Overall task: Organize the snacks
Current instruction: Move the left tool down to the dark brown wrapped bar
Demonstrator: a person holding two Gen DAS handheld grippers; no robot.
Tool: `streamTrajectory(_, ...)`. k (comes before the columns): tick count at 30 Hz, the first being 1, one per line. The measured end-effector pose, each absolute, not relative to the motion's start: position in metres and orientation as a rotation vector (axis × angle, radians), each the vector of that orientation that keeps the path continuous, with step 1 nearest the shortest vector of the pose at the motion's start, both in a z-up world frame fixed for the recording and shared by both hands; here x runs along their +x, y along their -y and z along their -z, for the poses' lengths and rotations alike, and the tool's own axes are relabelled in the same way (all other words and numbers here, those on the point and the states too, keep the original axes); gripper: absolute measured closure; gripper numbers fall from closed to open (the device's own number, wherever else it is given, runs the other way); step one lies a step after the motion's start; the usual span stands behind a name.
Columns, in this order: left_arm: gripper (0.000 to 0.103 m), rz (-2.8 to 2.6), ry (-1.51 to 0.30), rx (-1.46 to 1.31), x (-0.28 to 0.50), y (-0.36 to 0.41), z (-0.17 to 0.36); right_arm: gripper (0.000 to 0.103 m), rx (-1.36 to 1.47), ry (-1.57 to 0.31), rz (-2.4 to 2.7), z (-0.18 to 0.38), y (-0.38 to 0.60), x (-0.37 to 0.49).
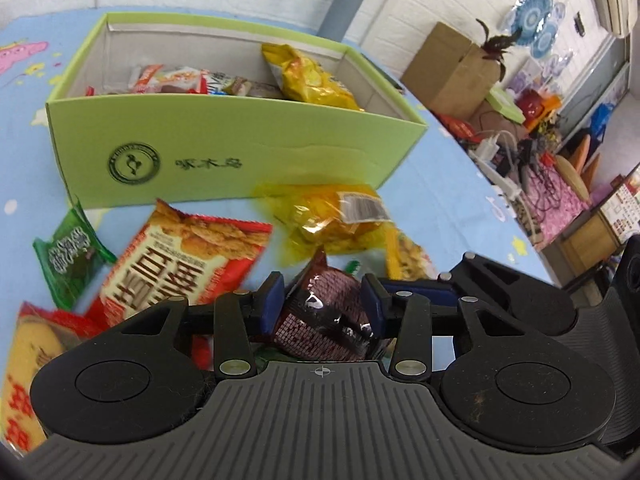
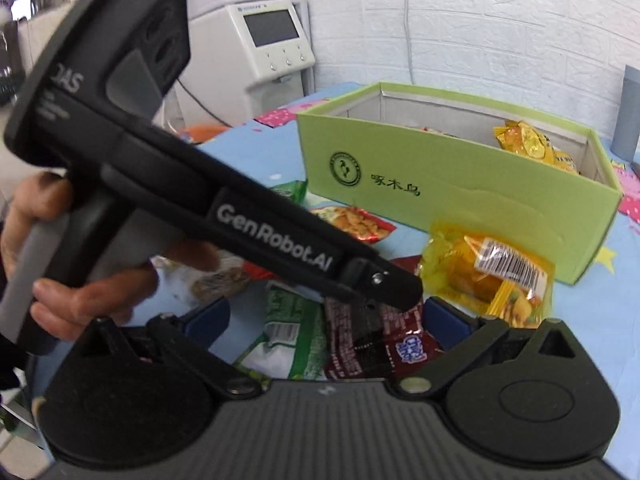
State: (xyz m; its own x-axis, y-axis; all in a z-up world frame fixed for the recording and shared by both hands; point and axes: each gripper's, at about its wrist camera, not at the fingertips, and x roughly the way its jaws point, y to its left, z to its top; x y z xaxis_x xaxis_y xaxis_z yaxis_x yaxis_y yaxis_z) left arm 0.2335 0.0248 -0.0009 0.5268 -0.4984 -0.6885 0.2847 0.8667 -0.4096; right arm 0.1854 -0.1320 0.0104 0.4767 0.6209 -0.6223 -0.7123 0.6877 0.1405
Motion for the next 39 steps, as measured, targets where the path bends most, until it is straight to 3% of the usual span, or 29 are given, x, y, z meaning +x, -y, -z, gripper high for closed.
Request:
streamTrajectory(13,0.072,0.578,-0.889,-0.211,0.148,0.046,0.009,0.001,0.034,-0.746,-0.667,0.008,0.199,0.087)
streamTrajectory(16,0.061,0.527,-0.825,-0.220,0.128,0.032,-0.001,0.001,0.055,-0.721,-0.610,0.009,0.212,0.073)
streamTrajectory(30,0.055,0.375,-0.885,-0.314,0.079,-0.021,0.018,0.001,-0.061,-0.653,-0.589,0.009,0.214,0.054)
streamTrajectory(32,0.048,0.350,-0.880,-0.320,0.073,-0.027,0.015,0.001,-0.093,-0.629,-0.629,0.004,0.216,0.061)
streamTrajectory(39,0.043,0.281,-0.827,-0.396,0.065,-0.053,0.008,0.001,-0.188,-0.636,-0.825,-0.005,0.190,0.110)
